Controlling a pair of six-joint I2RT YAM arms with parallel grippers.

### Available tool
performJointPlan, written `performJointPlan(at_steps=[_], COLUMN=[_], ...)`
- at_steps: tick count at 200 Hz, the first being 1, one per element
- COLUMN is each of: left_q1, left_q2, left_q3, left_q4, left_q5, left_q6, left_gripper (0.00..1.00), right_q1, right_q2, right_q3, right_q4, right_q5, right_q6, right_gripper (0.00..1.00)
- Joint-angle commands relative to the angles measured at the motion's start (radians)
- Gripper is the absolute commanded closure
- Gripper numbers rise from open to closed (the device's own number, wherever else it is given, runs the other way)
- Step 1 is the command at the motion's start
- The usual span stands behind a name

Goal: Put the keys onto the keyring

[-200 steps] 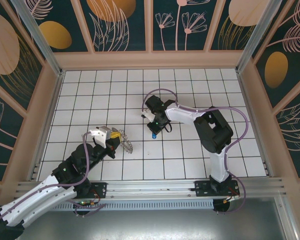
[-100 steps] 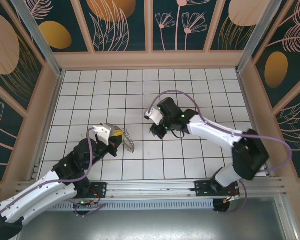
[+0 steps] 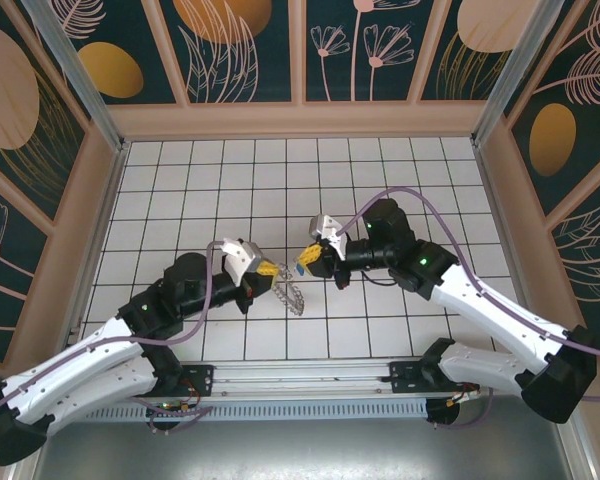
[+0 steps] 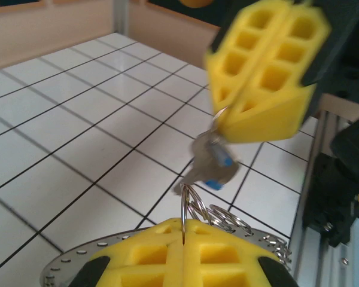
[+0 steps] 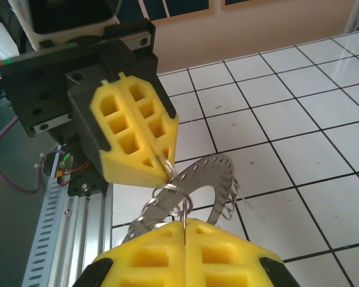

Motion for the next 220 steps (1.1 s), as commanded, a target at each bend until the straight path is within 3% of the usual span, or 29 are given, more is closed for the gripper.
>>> performJointPlan(at_steps=[1, 77, 220], left_q1=[-0.008, -0.007, -0.009], left_q2=[0.015, 0.043, 0.023], left_q3=[0.04, 0.03, 0.022], left_q4=[0.042, 0.05, 0.044], left_q5=[0.096, 0.065, 0.021], left_q6=[0.087, 0.133, 0.135], left_gripper=[1.0, 1.0, 1.0], right_q1=[0.005, 0.034, 0.095], right_q2=[0.008, 0.018, 0.032], right_q3=[0.013, 0.013, 0.005], right_q4=[-0.028, -0.04, 0.079], right_q5=[-0.048, -0.046, 0.118], right_q6=[-0.01, 0.009, 0.128], right_gripper=[1.0, 1.0, 1.0])
